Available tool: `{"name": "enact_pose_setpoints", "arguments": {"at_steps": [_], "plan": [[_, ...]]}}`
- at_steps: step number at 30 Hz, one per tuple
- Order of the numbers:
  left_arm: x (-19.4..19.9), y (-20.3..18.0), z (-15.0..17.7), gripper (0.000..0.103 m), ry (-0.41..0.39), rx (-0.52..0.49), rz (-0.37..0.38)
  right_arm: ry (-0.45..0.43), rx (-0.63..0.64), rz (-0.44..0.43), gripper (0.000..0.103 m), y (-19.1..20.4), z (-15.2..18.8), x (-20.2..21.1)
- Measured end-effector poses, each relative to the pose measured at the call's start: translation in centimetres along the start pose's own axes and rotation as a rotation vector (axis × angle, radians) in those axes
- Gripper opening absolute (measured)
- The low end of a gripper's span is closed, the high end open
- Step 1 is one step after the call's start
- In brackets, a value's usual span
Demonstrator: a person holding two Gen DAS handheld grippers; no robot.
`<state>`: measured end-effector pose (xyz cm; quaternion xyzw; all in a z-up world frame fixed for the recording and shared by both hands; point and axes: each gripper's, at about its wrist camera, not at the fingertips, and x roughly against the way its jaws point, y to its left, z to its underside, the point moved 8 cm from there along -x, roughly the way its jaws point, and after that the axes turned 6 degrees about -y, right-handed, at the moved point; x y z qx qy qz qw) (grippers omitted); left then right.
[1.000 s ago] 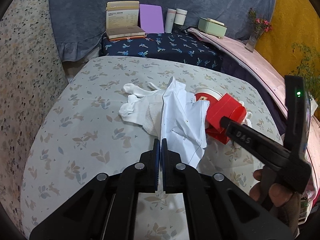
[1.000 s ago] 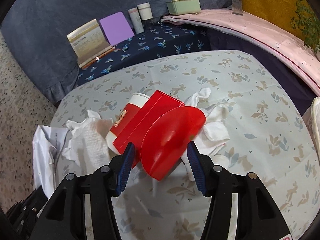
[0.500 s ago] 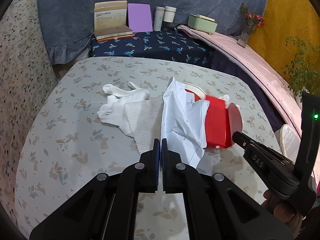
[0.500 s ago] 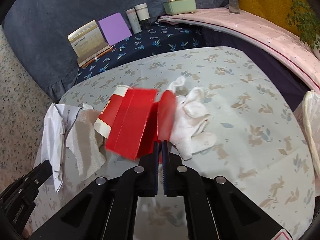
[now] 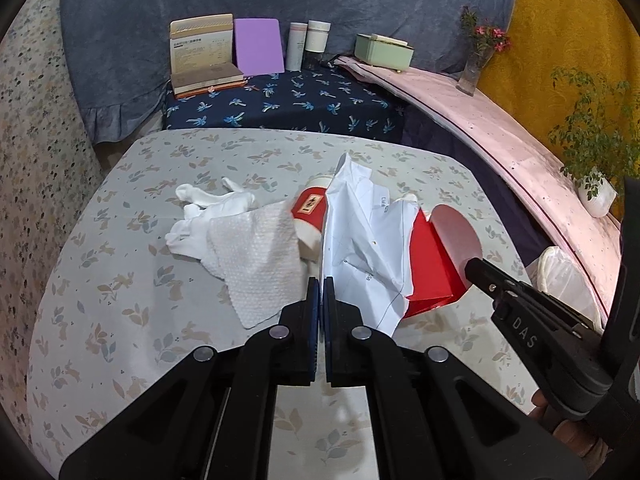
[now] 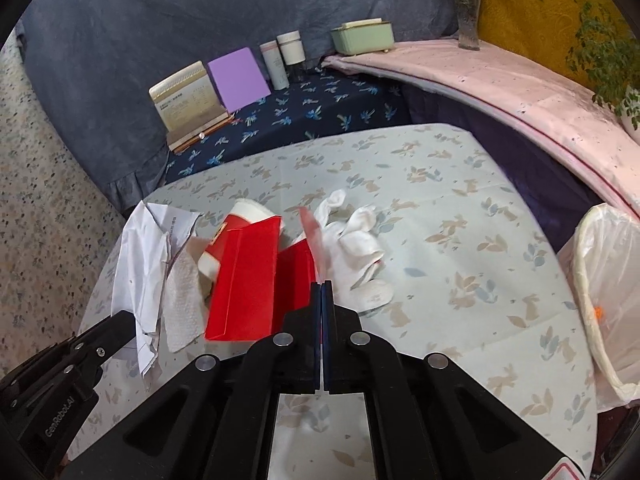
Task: Collect trash
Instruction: 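Carry the paper and red box over the bin and open both grippers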
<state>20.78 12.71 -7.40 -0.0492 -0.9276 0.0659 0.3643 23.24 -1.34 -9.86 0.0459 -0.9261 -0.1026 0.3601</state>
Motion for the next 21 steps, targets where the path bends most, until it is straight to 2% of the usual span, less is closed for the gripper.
{"name": "enact_pose_setpoints", "arguments": {"at_steps": [8, 13, 21], "plan": [[0.3, -6.0, -1.1, 0.002, -0.019, -0.071, 0.064, -0.071, -0.053, 0.064, 0.001, -6.0, -2.2, 3.4], [0.0, -12.7, -0.9, 0.002, -0.008, -0.14, 0.145, -0.106, -0.097, 0.136, 0.001, -12.0, -2.7, 6.0], [-0.8, -24.5, 1.2, 0.002, 0.031, -0.254, 0.303, -0.136, -0.197, 0.262, 0.001, -22.6, -1.9, 9.8]]}}
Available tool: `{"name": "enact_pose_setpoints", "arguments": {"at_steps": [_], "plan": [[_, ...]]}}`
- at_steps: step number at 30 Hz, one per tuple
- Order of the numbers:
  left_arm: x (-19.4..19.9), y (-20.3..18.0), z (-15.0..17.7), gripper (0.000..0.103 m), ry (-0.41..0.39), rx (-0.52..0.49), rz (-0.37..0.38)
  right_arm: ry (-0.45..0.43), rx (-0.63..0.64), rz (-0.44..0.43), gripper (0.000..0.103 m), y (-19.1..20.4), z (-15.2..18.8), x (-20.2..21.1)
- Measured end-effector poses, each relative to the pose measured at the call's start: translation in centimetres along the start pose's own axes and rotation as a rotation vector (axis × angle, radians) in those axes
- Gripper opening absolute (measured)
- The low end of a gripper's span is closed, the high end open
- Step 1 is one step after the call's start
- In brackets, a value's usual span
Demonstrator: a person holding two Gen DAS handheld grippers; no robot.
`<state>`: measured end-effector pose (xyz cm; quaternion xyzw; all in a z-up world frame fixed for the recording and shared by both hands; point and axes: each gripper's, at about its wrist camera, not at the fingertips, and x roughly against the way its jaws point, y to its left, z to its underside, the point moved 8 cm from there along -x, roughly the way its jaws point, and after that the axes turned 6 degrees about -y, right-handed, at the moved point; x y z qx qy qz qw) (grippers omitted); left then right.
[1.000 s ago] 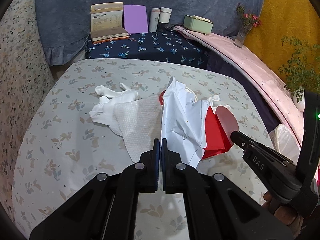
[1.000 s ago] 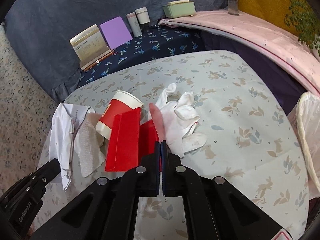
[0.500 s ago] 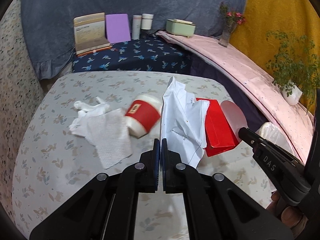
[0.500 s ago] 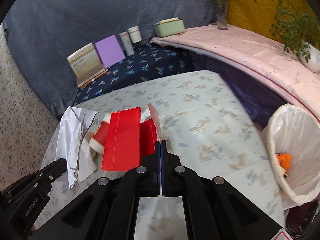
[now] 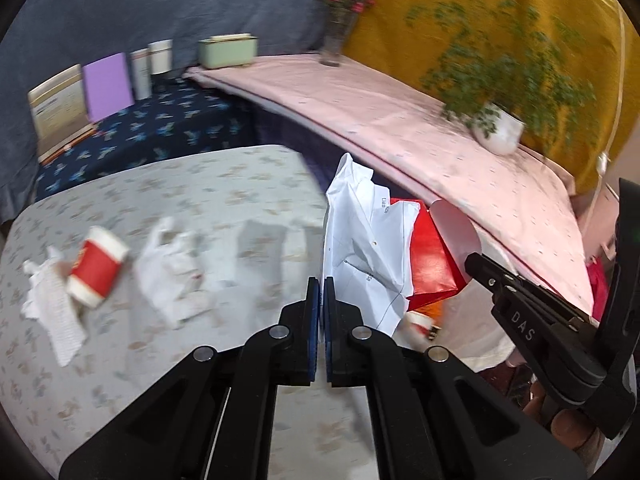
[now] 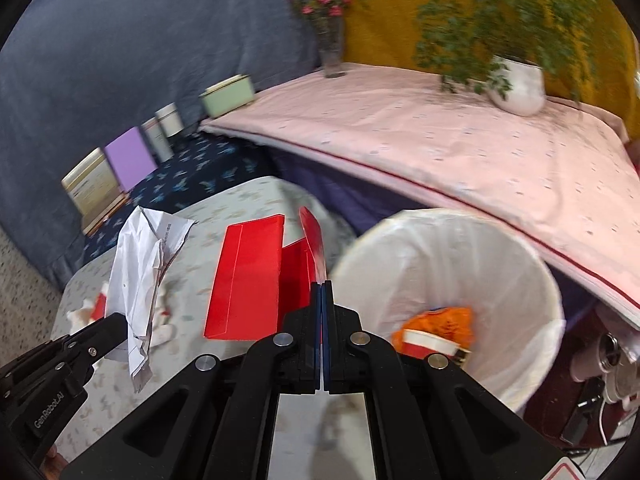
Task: Collect trash
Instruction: 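Carry the paper and red box over the bin and open both grippers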
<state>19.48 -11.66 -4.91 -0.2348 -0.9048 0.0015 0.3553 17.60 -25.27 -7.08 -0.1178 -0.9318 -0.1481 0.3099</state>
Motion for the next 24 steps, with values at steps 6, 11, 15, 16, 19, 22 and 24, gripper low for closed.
{"name": "enact_pose_setpoints", "arguments": {"at_steps": [6, 11, 15, 16, 19, 22, 24], "plan": [[-2.8, -6.6, 0.1, 0.002, 0.027, -0.068, 0.074, -0.01, -0.062, 0.073, 0.001, -6.6, -0.3, 0.6], [-4.5, -10.1, 0.6, 0.005, 0.056, -0.108, 0.104, -0.014, -0.109, 0.117, 0.001, -10.6, -0.2, 0.8], [-5.5, -11.8, 1.0, 0.007, 0.067, -0.128, 0.109, -0.01, -0.135, 0.137, 0.001, -12.7, 0.0, 0.7], [-5.6, -11.9, 1.1, 0.017, 0.072, -0.131, 0.105, -0.009, -0.139, 0.139, 0.001, -13.1, 0.1, 0.6], [-5.7, -11.9, 1.1, 0.039, 0.063, -0.126, 0.085, -0.008, -0.148, 0.138, 0.001, -13.5, 0.3, 0.5], [-5.8, -11.7, 1.1, 0.043, 0.062, -0.13, 0.072, -0.015, -0.152, 0.143, 0.009, -13.5, 0.3, 0.5], [-5.7, -11.3, 1.1, 0.044, 0.062, -0.127, 0.065, -0.014, -0.152, 0.139, 0.015, -13.3, 0.2, 0.4]]}}
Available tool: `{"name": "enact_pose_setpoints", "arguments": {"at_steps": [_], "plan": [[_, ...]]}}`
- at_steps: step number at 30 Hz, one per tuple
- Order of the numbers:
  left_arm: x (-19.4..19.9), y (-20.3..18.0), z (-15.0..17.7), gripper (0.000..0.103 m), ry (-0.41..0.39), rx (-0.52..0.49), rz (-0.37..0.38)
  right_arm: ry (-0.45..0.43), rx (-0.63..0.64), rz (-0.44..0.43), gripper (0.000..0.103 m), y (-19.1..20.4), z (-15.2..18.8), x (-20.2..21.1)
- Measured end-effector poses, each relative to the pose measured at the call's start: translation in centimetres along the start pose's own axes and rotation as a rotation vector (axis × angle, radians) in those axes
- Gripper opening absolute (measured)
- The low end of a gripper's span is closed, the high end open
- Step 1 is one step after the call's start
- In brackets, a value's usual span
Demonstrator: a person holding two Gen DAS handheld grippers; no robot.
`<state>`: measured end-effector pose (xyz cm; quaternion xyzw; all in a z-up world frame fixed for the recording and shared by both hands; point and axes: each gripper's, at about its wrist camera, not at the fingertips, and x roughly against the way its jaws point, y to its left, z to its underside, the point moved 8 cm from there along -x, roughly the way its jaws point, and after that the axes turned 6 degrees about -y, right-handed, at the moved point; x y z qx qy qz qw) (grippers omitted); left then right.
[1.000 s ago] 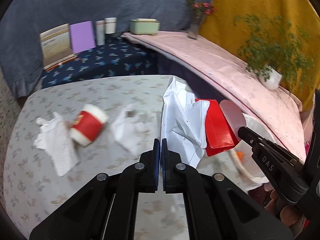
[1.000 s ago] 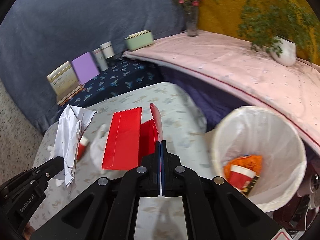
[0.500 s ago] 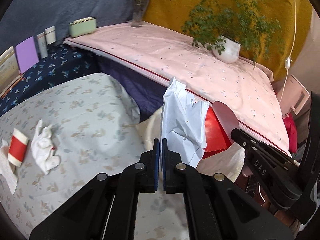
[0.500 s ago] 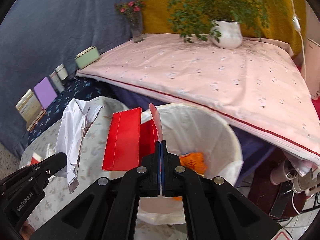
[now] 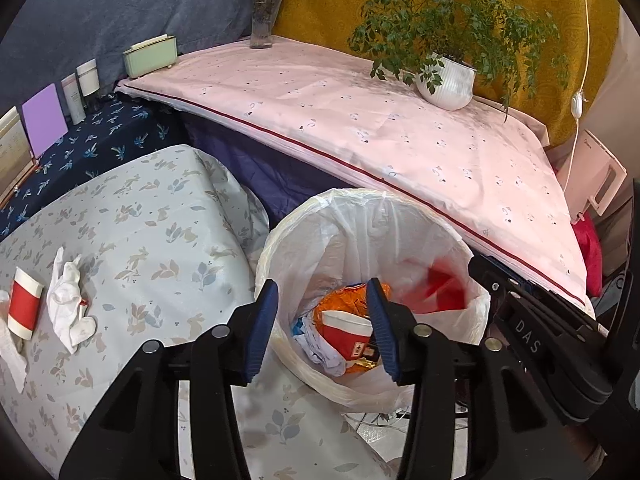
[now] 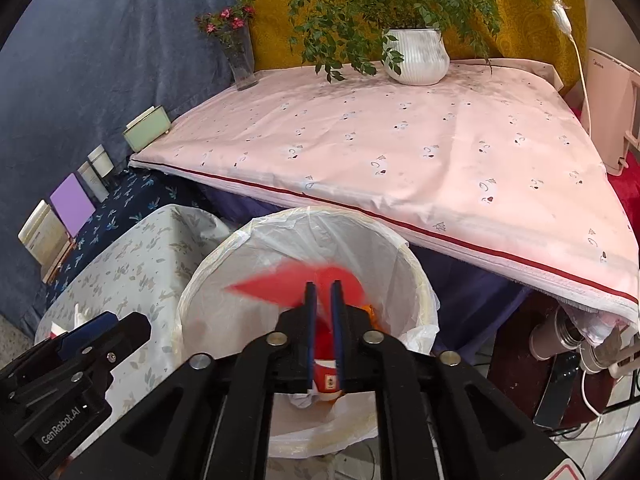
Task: Collect trash
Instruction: 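Carry the paper and red box over the bin and open both grippers, then move both grippers back to the table toward the white wipe and glove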
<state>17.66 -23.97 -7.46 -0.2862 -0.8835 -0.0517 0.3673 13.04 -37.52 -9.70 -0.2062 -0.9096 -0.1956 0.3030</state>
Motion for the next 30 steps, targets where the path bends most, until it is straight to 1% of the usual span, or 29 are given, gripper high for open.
{"name": "enact_pose_setpoints", "arguments": {"at_steps": [1, 4, 7, 12, 16, 30], "plan": [[0.0, 0.2, 0.0, 0.045, 0.002, 0.003, -0.004, -0.003, 0.0, 0.001, 0.021, 0.1, 0.0, 0.0], [0.2, 0.9, 0.0, 0.046, 0.002, 0.016, -0.013, -0.015, 0.001, 0.003, 0.033, 0.5, -0.1, 0.4], [0.4, 1.5, 0.1, 0.046, 0.002, 0.027, -0.022, -0.022, 0.008, 0.002, 0.039, 1.0, -0.3, 0.6], [0.9, 2.6, 0.1, 0.046, -0.005, 0.046, -0.033, -0.023, 0.026, -0.004, 0.041, 2.1, -0.3, 0.8], [1.5, 3.5, 0.1, 0.046, -0.013, 0.055, -0.044, -0.028, 0.04, -0.01, 0.046, 3.2, -0.1, 1.2], [3.7, 7.4, 0.4, 0.046, -0.039, 0.114, -0.082, -0.036, 0.098, -0.042, 0.047, 7.3, 0.3, 2.2]]}}
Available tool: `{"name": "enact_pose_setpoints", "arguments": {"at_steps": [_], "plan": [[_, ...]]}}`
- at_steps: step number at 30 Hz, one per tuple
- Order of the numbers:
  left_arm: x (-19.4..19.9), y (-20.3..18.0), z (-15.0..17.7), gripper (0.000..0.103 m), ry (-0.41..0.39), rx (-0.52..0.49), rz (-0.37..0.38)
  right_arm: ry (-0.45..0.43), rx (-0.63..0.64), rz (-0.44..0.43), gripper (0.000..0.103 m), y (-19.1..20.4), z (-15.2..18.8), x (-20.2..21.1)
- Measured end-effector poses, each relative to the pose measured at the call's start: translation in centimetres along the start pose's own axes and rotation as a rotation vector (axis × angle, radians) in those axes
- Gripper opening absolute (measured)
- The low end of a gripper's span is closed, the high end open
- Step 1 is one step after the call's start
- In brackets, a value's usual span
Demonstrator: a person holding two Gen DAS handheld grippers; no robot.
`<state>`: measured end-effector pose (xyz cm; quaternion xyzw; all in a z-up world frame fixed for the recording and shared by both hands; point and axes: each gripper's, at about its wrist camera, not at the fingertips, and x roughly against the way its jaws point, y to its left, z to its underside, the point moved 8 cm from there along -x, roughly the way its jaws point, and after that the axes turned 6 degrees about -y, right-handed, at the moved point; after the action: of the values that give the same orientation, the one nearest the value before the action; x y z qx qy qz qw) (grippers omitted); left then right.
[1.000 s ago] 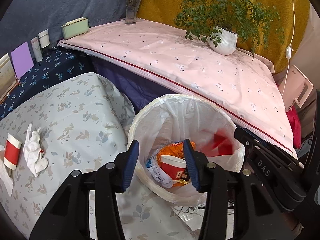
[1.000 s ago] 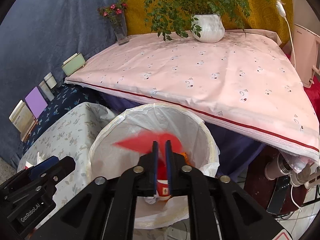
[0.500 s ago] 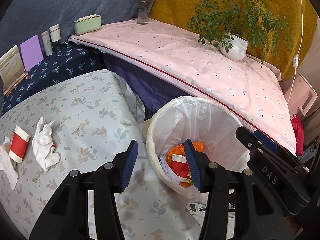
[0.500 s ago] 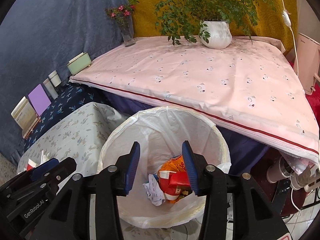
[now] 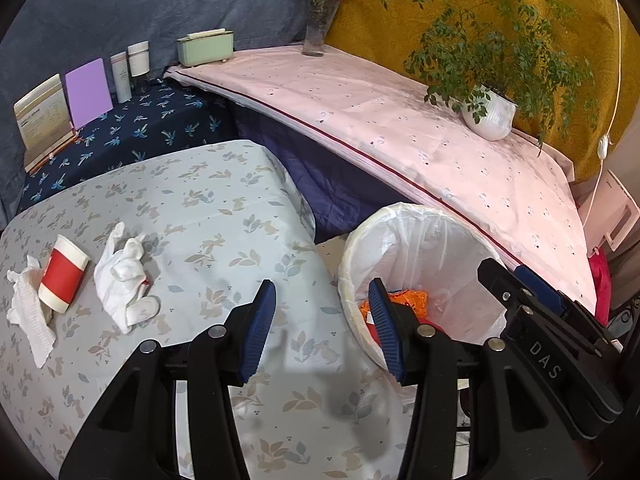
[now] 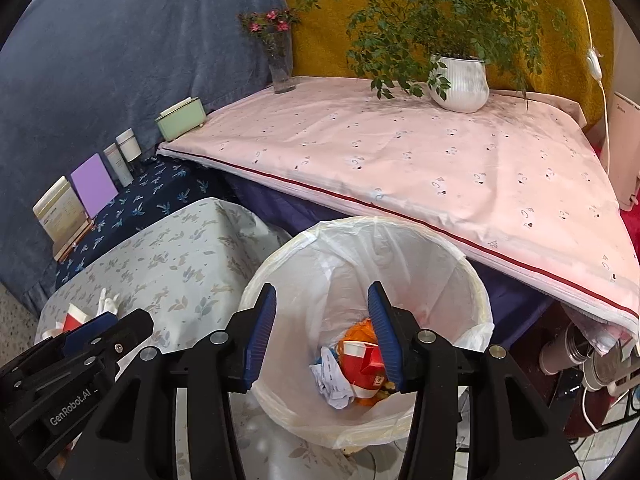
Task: Collect trash
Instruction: 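Move both grippers back to the table toward the white wipe and glove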
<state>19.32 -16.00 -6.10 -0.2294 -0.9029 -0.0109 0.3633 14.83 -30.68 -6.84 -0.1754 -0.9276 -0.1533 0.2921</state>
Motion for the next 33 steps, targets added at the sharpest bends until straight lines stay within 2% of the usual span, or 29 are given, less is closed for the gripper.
{"name": "enact_pose_setpoints", "arguments": {"at_steps": [16, 19, 28, 33], "plan": [[2.3, 6.3, 0.4, 0.046, -0.024, 0.083, -0.063, 0.0, 0.069, -0.04, 0.055, 5.4, 0.7, 0.6], [2.9, 7.9, 0.6, 0.055, -0.036, 0.104, -0.086, 0.005, 0.09, -0.055, 0.056, 7.0, 1.3, 0.6], [4.4, 13.9, 1.8, 0.057, -0.038, 0.182, -0.154, 0.025, 0.148, -0.112, 0.057, 12.3, 2.9, 0.8], [5.4, 18.0, 2.7, 0.066, -0.047, 0.231, -0.214, 0.039, 0.181, -0.146, 0.057, 15.2, 3.9, 0.9]]}}
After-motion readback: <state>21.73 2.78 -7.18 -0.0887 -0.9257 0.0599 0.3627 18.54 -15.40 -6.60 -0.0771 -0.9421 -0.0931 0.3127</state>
